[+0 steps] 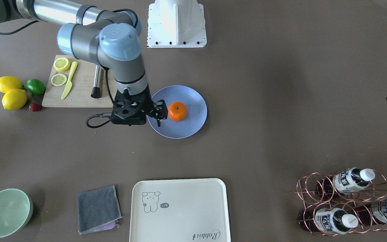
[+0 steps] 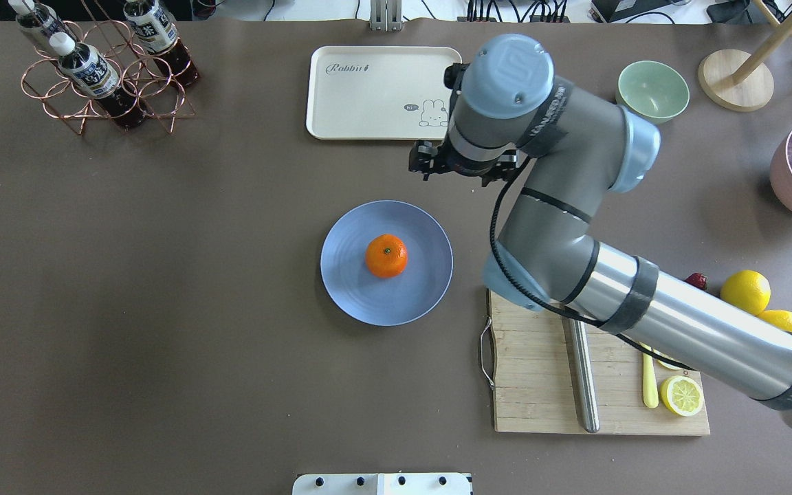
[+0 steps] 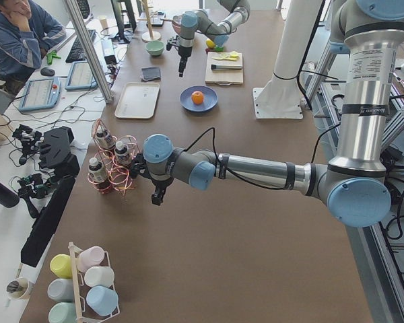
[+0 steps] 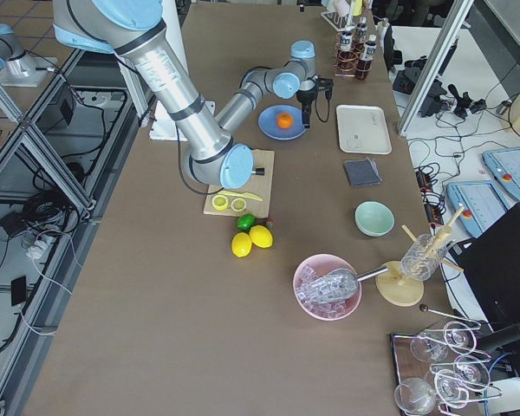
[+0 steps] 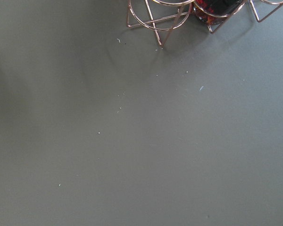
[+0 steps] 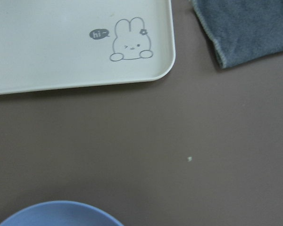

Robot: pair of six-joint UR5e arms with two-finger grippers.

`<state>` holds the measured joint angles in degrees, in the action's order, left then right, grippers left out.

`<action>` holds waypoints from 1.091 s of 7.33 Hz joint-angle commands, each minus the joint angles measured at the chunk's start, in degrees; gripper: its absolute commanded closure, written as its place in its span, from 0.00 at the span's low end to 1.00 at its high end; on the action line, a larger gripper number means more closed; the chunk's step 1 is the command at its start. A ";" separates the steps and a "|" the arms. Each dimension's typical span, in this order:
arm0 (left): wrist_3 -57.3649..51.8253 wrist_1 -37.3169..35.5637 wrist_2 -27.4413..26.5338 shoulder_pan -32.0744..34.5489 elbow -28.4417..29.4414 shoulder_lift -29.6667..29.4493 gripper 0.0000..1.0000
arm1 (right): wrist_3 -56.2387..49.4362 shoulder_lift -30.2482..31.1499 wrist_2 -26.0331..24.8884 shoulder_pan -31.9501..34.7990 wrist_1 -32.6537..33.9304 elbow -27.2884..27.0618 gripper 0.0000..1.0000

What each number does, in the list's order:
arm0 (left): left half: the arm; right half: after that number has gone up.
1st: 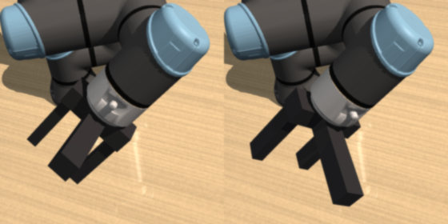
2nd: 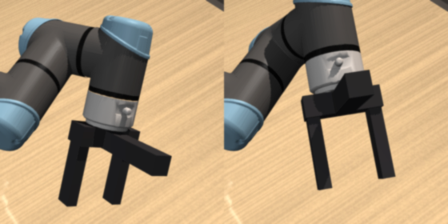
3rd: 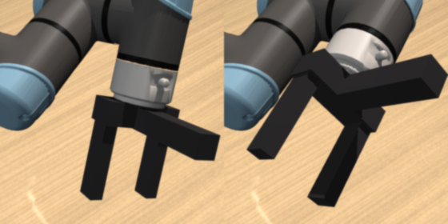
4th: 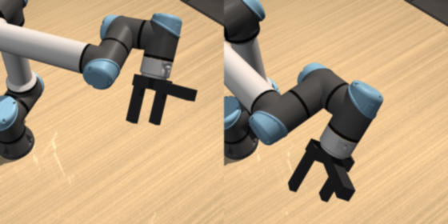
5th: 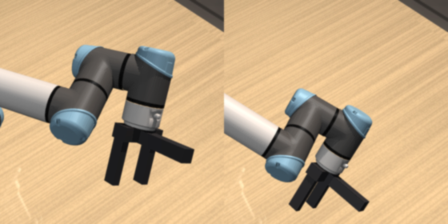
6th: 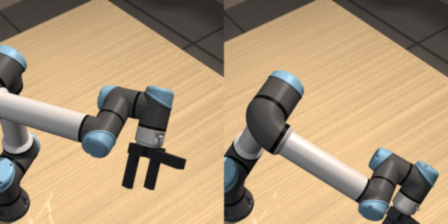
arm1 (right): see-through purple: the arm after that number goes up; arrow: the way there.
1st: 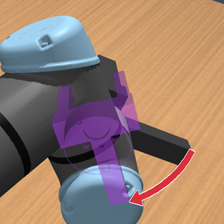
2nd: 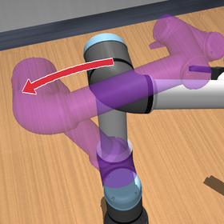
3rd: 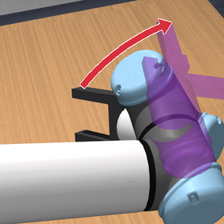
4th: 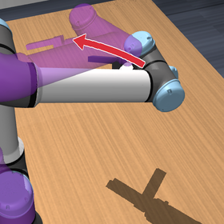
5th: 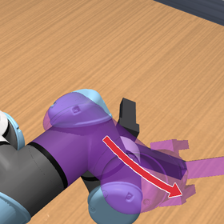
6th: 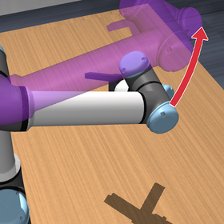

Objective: Pick orange to plate
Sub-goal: 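Open the right gripper and lift it away from the plate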

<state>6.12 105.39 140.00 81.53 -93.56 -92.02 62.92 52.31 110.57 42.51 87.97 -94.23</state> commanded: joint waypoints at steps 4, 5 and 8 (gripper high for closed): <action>-19.30 -11.19 -9.39 7.42 1.37 1.41 0.02 | -34.66 24.74 12.92 23.63 -0.43 -8.60 0.00; -19.56 -13.52 -10.17 9.25 0.15 1.06 0.02 | -37.23 27.64 14.05 27.67 -0.43 -8.69 0.00; -19.04 -14.25 -9.13 9.71 0.14 1.49 0.02 | -56.46 37.76 17.83 42.52 -0.34 -7.29 0.00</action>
<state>-13.27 91.49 130.51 91.15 -93.46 -90.73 13.92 86.25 127.18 78.96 87.59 -102.10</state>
